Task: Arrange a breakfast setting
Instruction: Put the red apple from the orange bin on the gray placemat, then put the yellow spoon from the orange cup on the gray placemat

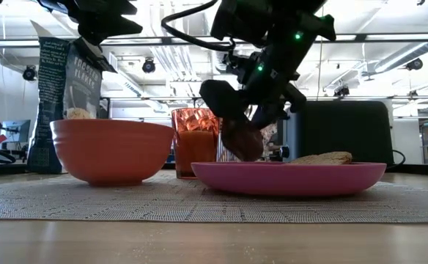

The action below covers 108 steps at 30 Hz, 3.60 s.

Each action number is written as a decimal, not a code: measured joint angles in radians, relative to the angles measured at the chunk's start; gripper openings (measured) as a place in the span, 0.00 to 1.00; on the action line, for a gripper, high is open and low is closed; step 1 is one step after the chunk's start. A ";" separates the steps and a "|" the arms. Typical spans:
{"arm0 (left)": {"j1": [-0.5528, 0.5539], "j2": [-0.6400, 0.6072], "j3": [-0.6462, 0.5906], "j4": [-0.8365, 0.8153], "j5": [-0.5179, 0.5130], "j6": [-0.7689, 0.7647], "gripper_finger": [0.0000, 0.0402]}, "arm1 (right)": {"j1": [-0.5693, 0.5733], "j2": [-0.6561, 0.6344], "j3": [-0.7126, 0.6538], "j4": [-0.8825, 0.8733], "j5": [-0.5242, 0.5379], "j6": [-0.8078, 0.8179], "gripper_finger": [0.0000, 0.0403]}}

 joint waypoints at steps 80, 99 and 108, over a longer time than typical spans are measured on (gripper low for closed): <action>0.000 0.001 0.000 -0.014 0.004 0.000 0.56 | 0.000 -0.005 0.241 -0.471 -0.184 -0.158 0.85; 0.000 0.005 -0.001 -0.036 0.116 -0.172 0.53 | -0.011 -0.006 0.283 -0.460 -0.342 -0.107 0.85; 0.000 -0.040 -0.001 -0.011 0.108 -0.025 0.43 | -0.051 -0.006 0.283 -0.462 -0.409 -0.105 0.85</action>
